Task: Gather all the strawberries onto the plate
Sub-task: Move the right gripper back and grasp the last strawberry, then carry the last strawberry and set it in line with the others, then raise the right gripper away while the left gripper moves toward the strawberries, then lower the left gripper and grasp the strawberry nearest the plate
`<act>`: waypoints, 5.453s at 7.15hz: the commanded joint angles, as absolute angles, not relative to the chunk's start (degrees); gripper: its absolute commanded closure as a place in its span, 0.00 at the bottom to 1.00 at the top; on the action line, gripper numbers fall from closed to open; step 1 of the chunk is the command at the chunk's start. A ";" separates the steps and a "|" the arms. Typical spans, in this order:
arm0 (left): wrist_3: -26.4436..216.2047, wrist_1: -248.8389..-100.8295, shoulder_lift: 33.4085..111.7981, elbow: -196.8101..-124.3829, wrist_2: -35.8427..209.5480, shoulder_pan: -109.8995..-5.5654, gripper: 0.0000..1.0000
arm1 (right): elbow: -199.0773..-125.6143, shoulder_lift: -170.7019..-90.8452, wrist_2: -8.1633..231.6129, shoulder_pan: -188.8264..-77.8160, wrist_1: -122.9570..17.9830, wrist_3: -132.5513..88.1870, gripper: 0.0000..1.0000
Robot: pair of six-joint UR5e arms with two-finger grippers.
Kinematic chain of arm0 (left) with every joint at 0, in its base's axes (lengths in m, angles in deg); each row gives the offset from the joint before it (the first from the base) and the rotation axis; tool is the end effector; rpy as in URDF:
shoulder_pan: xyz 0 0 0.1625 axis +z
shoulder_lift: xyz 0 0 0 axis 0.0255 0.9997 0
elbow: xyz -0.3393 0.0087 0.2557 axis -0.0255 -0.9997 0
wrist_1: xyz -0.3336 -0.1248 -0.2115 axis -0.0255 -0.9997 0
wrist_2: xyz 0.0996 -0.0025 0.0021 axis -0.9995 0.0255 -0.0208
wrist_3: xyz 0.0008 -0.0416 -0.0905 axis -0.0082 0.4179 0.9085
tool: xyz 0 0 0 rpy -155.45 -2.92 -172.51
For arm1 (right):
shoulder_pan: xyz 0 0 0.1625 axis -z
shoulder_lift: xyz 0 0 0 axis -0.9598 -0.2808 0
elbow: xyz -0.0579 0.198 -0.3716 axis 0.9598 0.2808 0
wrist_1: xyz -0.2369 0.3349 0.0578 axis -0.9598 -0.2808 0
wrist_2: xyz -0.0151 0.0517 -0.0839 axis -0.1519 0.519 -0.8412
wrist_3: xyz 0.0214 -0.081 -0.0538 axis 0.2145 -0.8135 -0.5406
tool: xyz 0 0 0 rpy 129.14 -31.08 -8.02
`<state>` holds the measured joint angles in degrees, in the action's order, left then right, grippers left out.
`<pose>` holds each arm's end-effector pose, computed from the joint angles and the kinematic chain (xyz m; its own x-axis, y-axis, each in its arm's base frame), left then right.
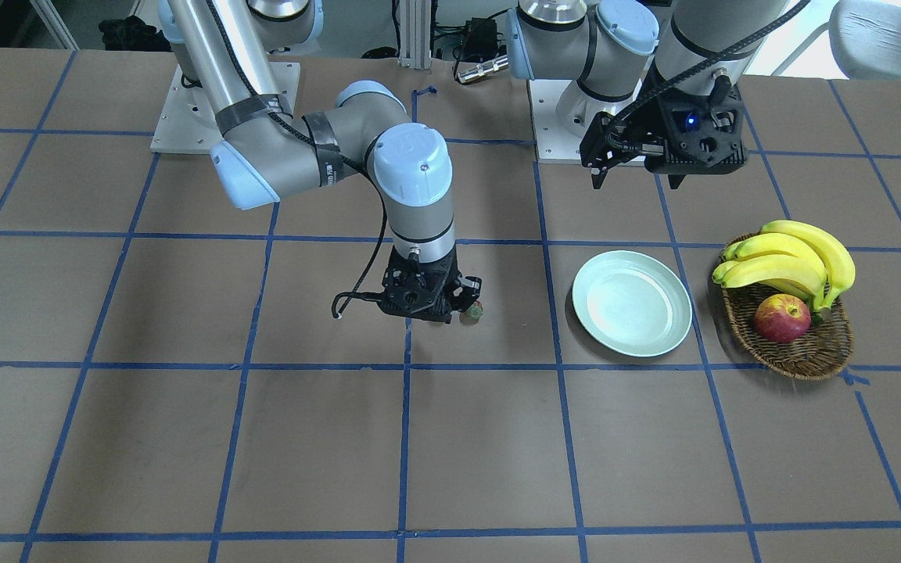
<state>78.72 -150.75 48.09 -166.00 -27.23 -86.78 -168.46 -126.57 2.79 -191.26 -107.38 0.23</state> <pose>-0.1149 -0.4525 0.4703 -0.9991 -0.0029 -0.0428 -0.0057 0.9979 0.0647 0.4094 -0.4809 0.2495 -0.9720 0.1849 -0.1447 0.1961 0.9783 -0.0670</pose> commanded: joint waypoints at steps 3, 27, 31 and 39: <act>78.66 -150.75 48.09 -166.04 -27.23 -86.78 0.00 | -163.31 -120.31 0.90 -199.18 -107.58 0.78 1.00; 81.54 -144.86 51.33 -172.44 -23.47 -87.30 0.00 | -149.77 -144.10 -1.28 -176.00 -69.18 -26.42 0.00; 82.52 -128.32 55.63 -182.44 -23.28 -92.93 0.00 | -149.77 -147.79 -1.47 -166.97 -63.12 -35.60 0.00; 80.60 -109.63 67.32 -189.25 -20.29 -95.74 0.08 | -156.54 -152.11 -0.68 -166.68 -68.29 -34.99 0.00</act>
<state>81.55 -111.86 65.59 -189.24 -20.34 -95.33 -156.47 -152.04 -0.78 -166.64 -68.00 -34.91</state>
